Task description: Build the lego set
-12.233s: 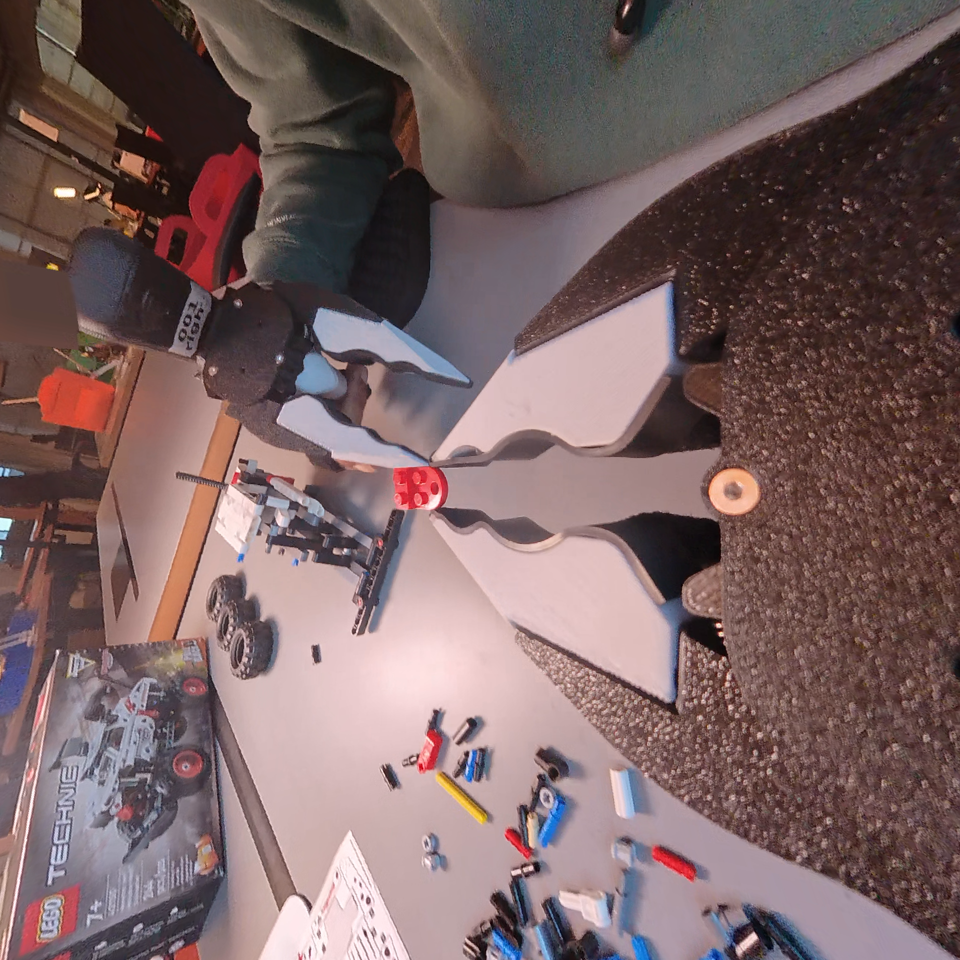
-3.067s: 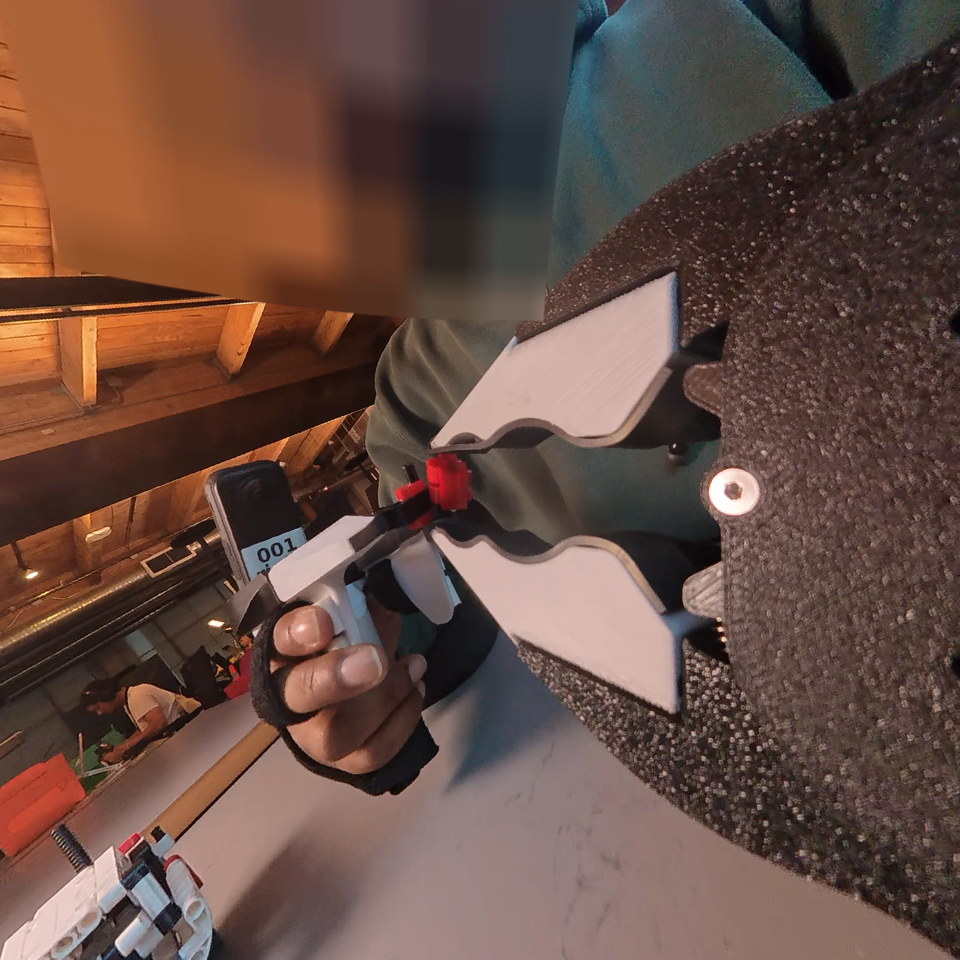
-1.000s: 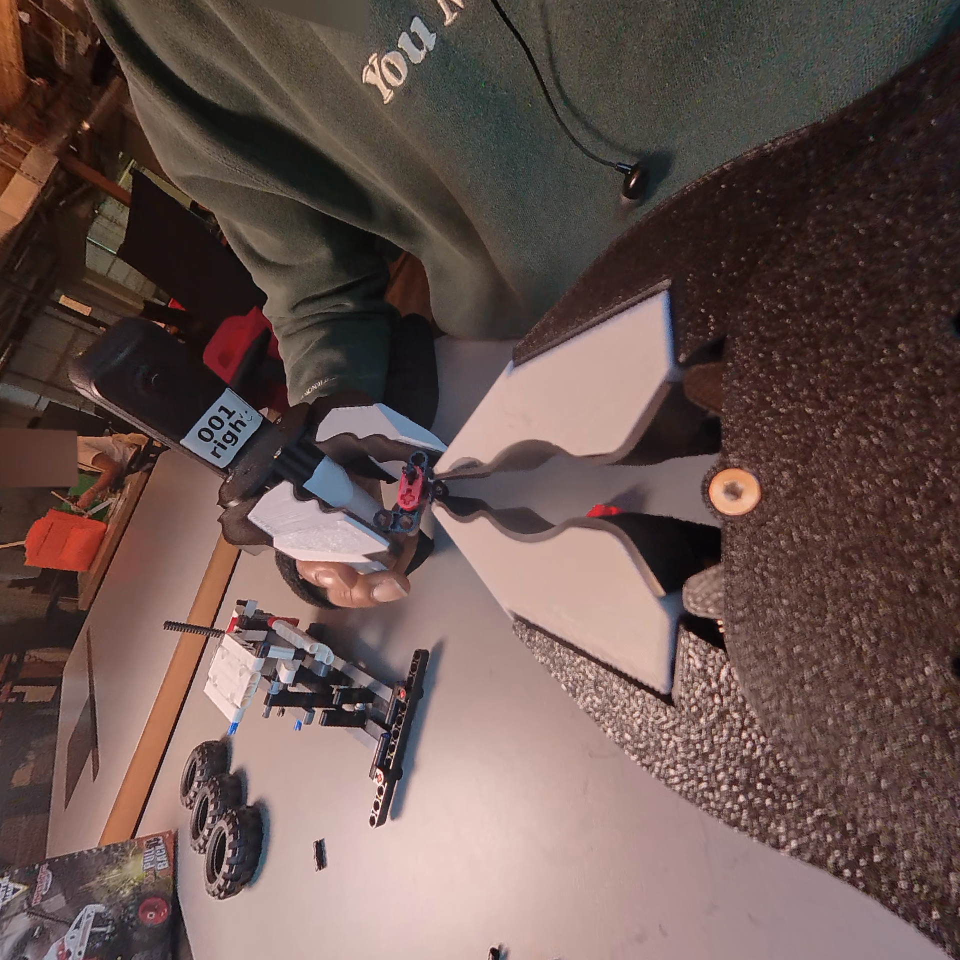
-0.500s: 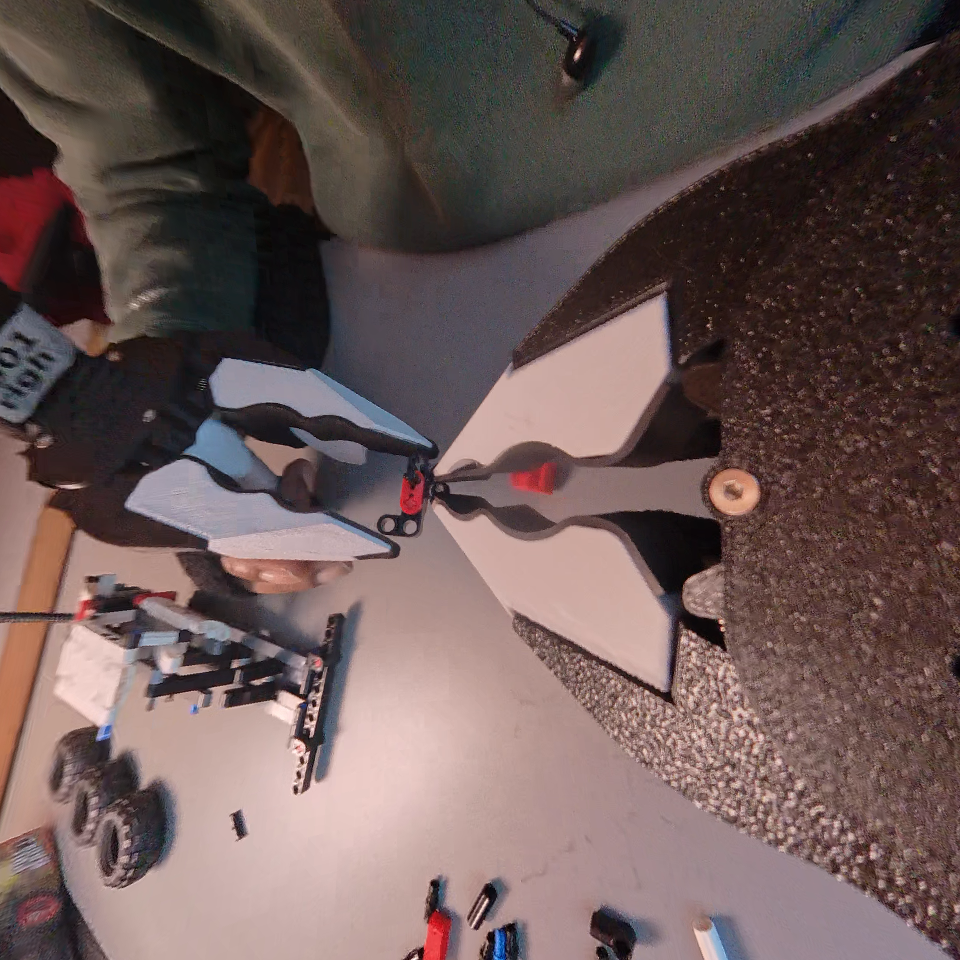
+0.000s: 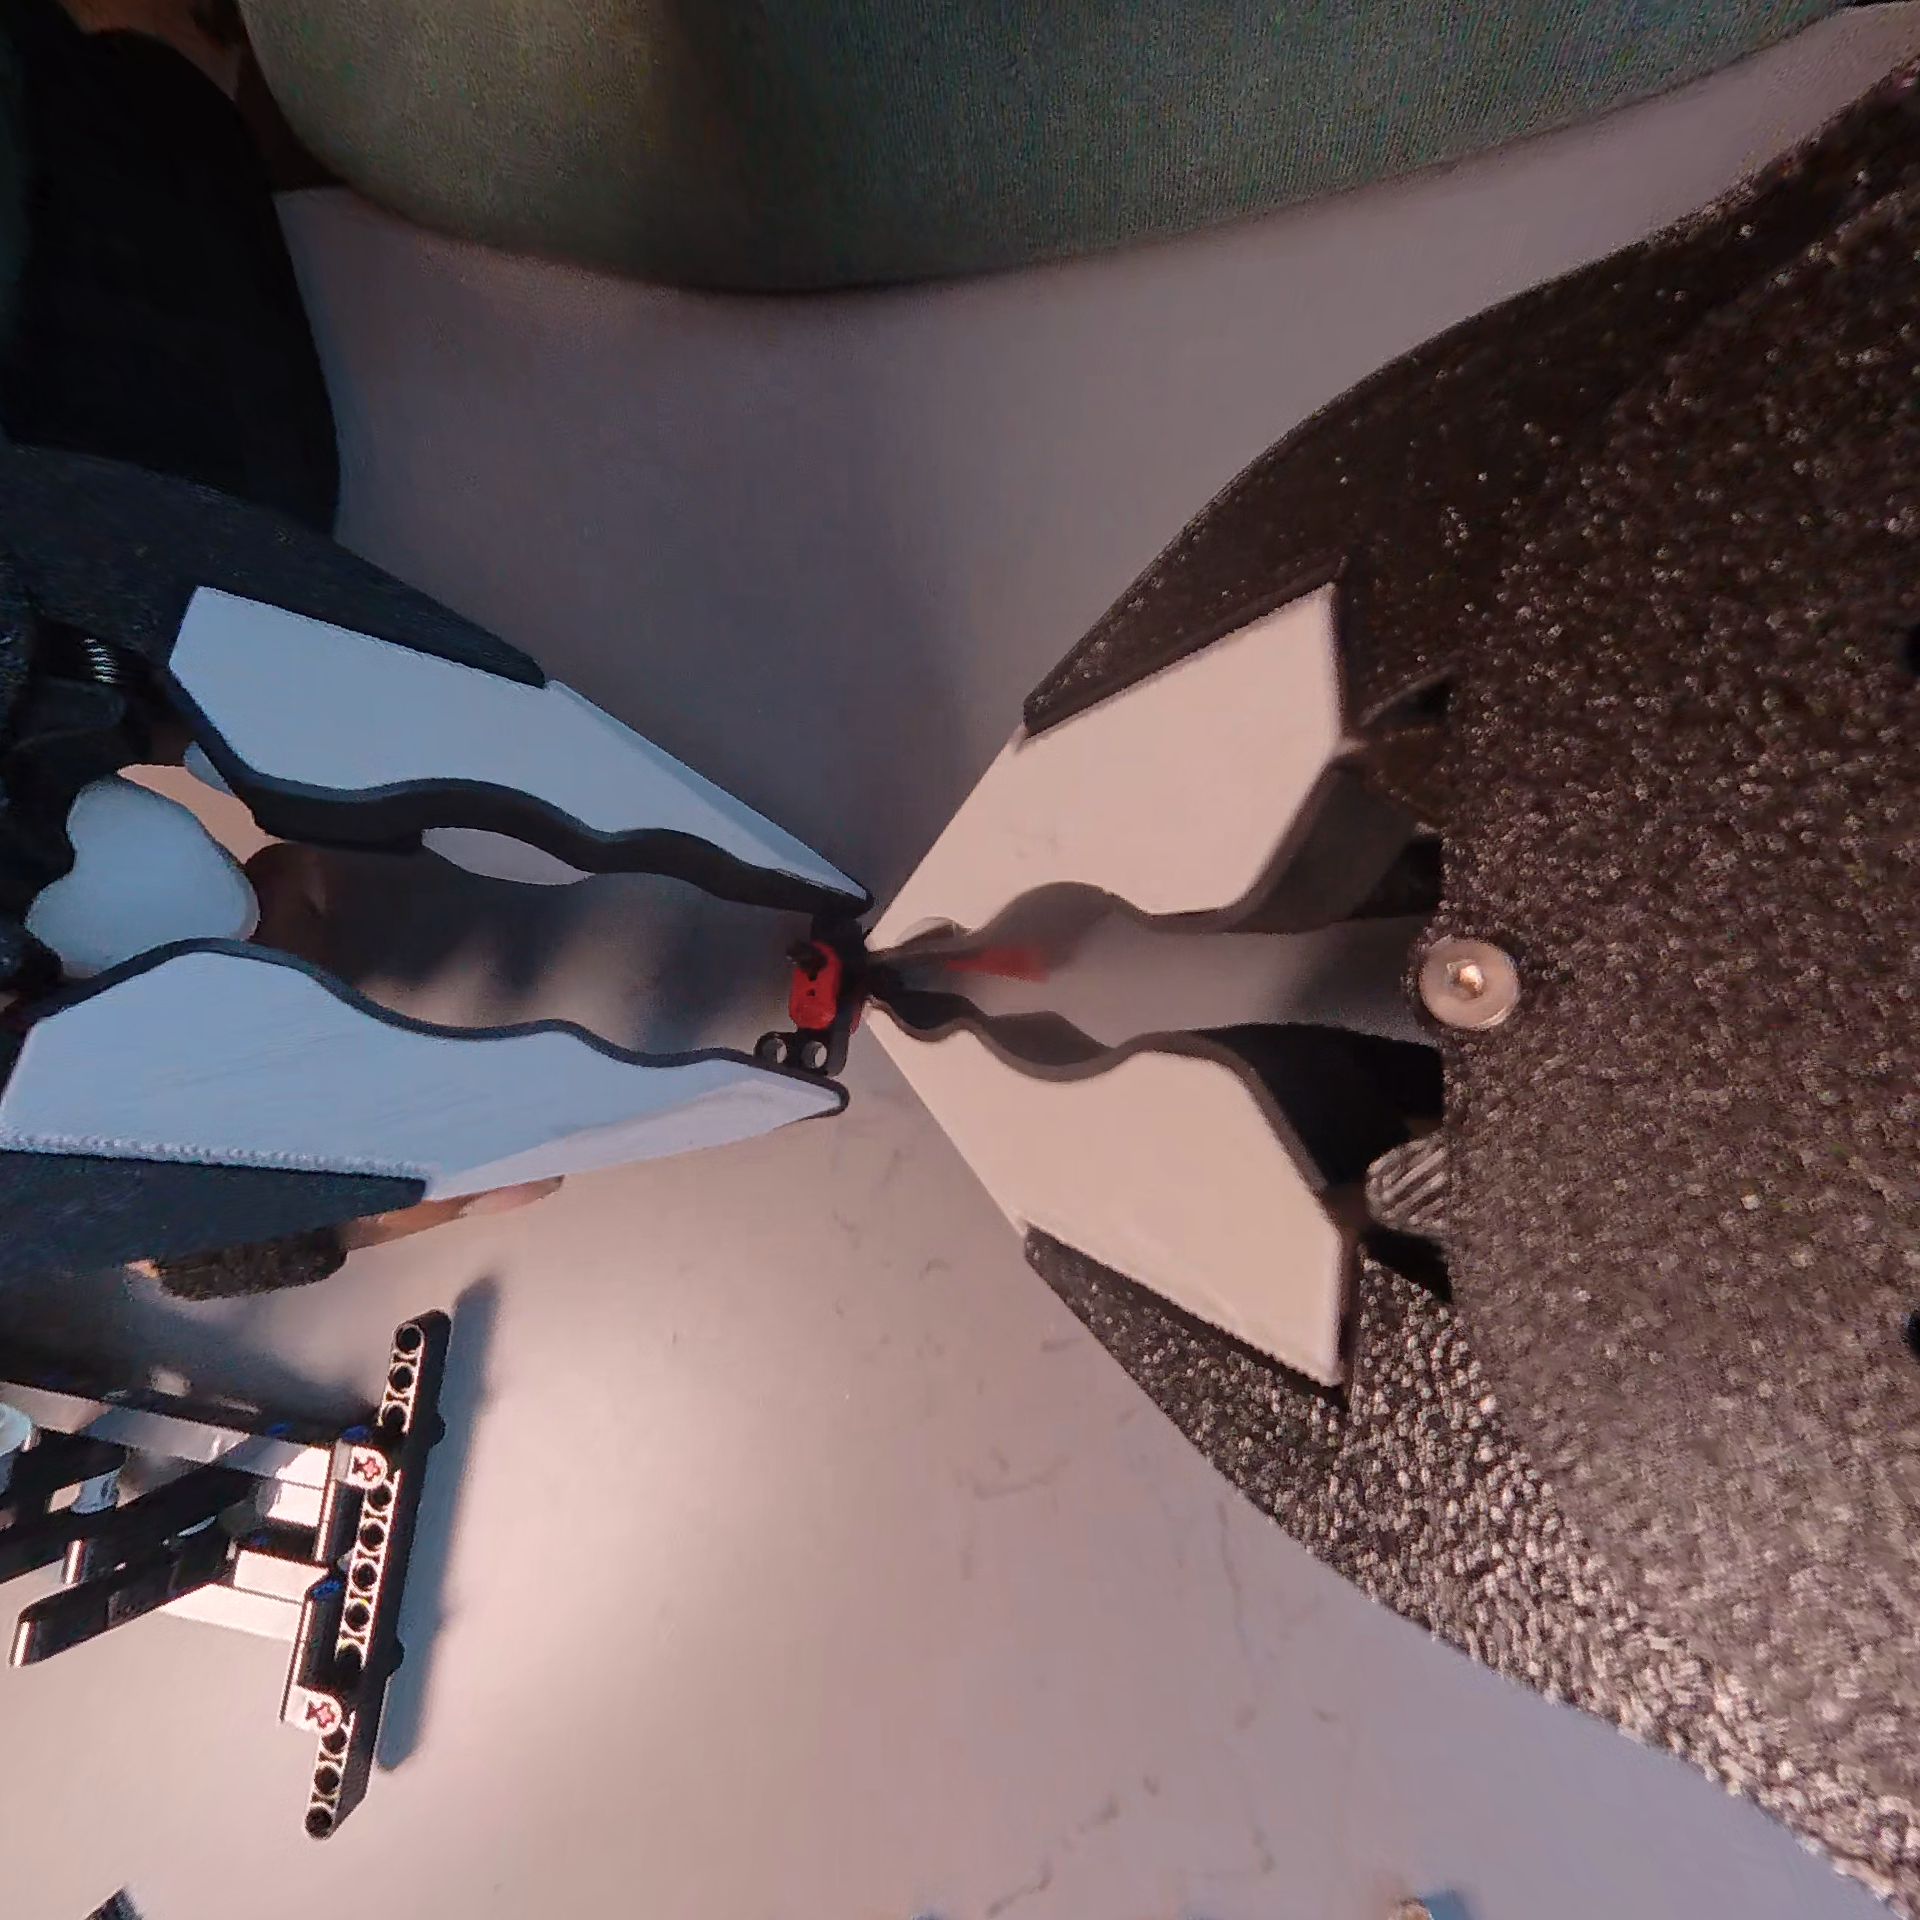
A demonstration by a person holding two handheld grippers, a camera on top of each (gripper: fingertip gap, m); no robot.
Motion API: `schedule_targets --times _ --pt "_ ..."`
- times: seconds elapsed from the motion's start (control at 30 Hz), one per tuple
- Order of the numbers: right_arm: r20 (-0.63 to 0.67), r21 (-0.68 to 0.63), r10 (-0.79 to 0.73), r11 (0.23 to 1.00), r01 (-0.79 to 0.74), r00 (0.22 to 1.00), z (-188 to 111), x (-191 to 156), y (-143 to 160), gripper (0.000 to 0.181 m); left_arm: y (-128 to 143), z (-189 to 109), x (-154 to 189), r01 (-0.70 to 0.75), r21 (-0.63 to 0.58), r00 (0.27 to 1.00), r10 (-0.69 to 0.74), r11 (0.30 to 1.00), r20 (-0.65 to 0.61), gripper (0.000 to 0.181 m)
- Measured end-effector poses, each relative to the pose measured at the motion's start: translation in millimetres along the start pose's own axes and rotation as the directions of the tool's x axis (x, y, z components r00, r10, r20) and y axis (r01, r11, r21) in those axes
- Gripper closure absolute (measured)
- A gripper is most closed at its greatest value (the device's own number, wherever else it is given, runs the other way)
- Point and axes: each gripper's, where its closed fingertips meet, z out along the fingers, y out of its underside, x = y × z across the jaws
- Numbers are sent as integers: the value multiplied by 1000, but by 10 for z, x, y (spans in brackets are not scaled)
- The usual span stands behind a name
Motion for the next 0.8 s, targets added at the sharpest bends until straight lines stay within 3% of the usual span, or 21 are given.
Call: schedule_targets --times 0.2,0.33,0.5,0.8 --pt "6 1 -9 1000 9 1000 -27 14 29 149 1 -307 26 83 92 992 -73 992 -104 160" --pt "10 8 -12 1000 12 1000 -16 17 18 149 191 -238 87 37 9 994 -36 999 -107 154" --pt "-2 0 -18 1000 18 1000 -19 28 35 149 253 -106 92 -2 -37 996 -1 999 -90 162" --pt "25 -2 -2 1000 2 1000 -6 14 77 148 191 -180 71 47 17 991 -44 999 -127 165"
